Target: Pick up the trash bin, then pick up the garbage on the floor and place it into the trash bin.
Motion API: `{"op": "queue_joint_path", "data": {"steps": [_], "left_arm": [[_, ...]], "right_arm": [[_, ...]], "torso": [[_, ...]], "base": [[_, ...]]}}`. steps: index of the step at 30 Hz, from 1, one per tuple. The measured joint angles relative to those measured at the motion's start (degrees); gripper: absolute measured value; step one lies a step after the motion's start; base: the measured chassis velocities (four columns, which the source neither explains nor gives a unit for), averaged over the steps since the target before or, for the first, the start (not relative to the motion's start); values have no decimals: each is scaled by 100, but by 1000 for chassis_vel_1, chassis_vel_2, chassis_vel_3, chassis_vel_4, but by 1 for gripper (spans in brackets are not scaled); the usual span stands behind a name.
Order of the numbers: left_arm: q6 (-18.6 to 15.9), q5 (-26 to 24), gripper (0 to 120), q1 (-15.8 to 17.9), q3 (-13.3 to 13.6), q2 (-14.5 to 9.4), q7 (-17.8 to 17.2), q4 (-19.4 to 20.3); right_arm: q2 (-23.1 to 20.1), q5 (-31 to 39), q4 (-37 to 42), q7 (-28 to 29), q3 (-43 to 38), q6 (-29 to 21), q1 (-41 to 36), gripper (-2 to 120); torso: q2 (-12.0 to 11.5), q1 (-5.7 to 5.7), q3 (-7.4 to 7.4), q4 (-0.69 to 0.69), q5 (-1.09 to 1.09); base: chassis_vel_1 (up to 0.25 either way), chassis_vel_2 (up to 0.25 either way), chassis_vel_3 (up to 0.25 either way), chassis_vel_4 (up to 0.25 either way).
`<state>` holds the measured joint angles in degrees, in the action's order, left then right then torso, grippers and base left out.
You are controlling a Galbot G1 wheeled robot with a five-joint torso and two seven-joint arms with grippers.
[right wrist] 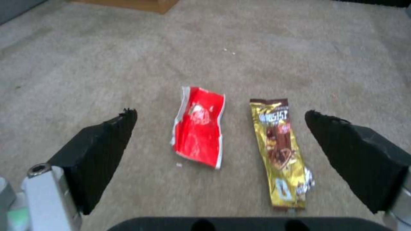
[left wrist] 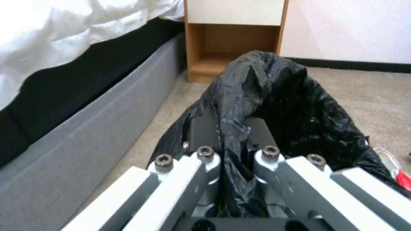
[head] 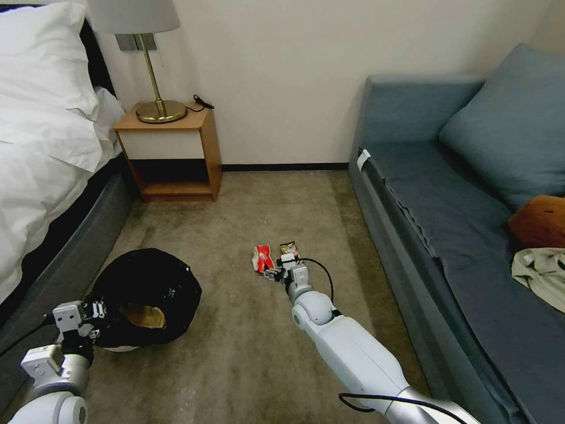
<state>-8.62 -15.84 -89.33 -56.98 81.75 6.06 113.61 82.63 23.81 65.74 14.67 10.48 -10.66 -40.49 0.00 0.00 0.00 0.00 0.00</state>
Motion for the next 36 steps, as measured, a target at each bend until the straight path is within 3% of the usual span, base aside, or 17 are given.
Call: {"op": "queue_joint_path", "data": {"steps": [36], "left_arm": [[24, 75, 4, 0, 77, 66, 5, -31]], "right_arm": [[90, -224, -51, -5, 27, 14, -189, 100]], "torso": [[0, 0, 0, 0, 0]], "base": [[-109, 107, 106, -108]]}}
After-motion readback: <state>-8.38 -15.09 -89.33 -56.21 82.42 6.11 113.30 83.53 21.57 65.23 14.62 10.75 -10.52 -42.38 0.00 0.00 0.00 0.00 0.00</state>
